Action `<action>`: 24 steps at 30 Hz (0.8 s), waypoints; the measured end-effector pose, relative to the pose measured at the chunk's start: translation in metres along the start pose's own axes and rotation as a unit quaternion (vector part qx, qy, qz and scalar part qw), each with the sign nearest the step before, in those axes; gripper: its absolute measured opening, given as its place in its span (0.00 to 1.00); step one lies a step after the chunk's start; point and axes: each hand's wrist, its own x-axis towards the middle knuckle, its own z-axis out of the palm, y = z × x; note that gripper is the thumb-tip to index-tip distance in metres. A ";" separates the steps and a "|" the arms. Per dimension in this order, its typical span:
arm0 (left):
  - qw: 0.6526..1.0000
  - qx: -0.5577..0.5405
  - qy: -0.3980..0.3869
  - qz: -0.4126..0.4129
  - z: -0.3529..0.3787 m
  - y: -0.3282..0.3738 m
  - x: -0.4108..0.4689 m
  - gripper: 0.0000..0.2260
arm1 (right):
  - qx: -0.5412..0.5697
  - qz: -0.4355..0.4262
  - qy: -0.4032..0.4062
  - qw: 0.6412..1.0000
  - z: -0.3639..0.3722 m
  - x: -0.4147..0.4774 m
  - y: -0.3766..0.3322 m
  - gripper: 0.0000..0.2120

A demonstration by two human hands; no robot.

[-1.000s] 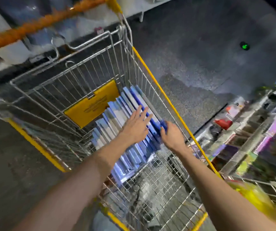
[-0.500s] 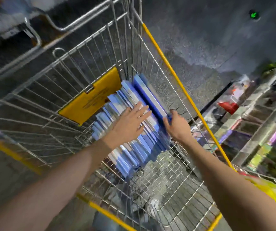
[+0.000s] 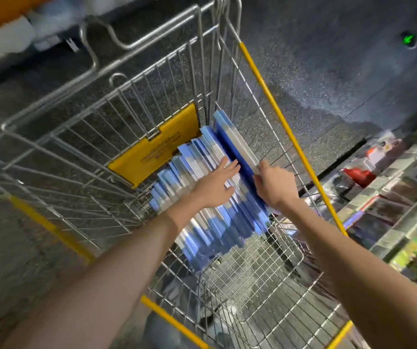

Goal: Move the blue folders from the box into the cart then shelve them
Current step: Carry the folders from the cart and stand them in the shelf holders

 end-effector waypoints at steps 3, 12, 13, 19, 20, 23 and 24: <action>0.975 -0.193 0.042 -0.100 -0.007 0.029 0.005 0.31 | 0.020 -0.013 0.015 1.000 -0.023 -0.023 0.001 0.09; 0.853 -0.498 0.130 -0.083 -0.001 0.130 -0.032 0.23 | 0.330 -0.015 0.014 0.944 -0.079 -0.088 0.019 0.19; 0.855 -0.494 0.141 -0.068 0.001 0.141 -0.042 0.17 | 0.377 -0.013 0.004 0.926 -0.081 -0.097 0.022 0.24; 0.865 -0.476 0.157 0.007 0.015 0.184 -0.095 0.14 | 0.607 -0.041 -0.026 0.793 -0.101 -0.158 0.037 0.22; 0.871 -0.465 0.159 0.014 0.018 0.189 -0.104 0.16 | 0.623 -0.050 -0.037 0.779 -0.105 -0.168 0.039 0.22; 0.886 -0.432 0.167 0.028 0.030 0.207 -0.126 0.22 | 0.673 -0.061 -0.073 0.733 -0.107 -0.193 0.046 0.20; 0.886 -0.430 0.171 0.028 0.035 0.211 -0.131 0.24 | 0.686 -0.058 -0.076 0.721 -0.105 -0.200 0.049 0.19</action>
